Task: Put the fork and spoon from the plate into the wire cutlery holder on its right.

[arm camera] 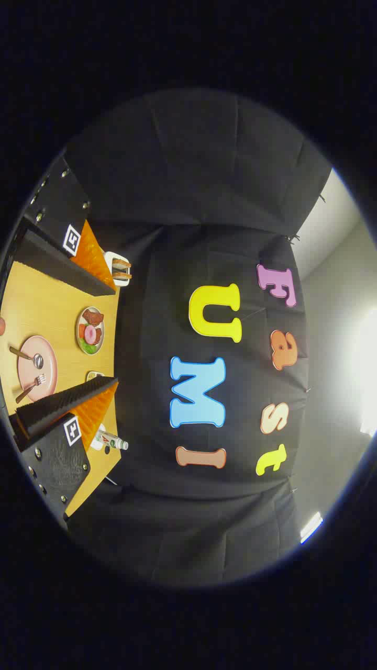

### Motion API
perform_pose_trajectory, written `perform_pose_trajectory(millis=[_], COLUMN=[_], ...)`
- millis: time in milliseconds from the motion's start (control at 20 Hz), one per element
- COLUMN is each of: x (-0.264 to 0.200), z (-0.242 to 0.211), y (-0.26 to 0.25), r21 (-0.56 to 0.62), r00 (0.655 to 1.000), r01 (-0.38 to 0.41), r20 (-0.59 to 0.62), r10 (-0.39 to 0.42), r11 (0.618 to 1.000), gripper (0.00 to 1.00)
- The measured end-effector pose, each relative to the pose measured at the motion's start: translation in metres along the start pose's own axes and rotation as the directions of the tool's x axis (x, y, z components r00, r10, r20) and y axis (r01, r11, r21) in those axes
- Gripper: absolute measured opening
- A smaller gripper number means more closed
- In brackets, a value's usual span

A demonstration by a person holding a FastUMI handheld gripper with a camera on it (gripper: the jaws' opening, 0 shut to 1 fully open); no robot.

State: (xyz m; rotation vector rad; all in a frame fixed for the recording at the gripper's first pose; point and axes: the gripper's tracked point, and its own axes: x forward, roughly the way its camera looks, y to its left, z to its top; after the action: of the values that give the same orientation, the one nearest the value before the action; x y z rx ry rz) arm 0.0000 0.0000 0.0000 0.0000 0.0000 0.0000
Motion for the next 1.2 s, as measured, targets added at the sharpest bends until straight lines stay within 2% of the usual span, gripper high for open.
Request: perform_pose_trajectory(millis=[150, 400, 850, 1050, 1150, 1200], x=[0.005, 0.011, 0.027, 0.037, 0.037, 0.038], z=[-0.002, -0.01, -0.048, -0.086, -0.114, -0.13], y=[-0.011, -0.019, -0.026, -0.035, -0.045, -0.053], r21=[-0.017, -0.022, -0.097, -0.091, -0.105, -0.118], r00=[0.999, 0.998, 0.978, 0.941, 0.905, 0.887], r01=[0.032, 0.037, 0.024, 0.036, 0.051, 0.06], r20=[-0.026, -0.055, -0.205, -0.333, -0.415, -0.449], r10=[-0.032, -0.038, -0.044, -0.065, -0.091, -0.107], r11=[0.999, 0.999, 0.995, 0.995, 0.993, 0.991], gripper=[0.96, 0.95, 0.95, 0.96, 0.95, 0.92])
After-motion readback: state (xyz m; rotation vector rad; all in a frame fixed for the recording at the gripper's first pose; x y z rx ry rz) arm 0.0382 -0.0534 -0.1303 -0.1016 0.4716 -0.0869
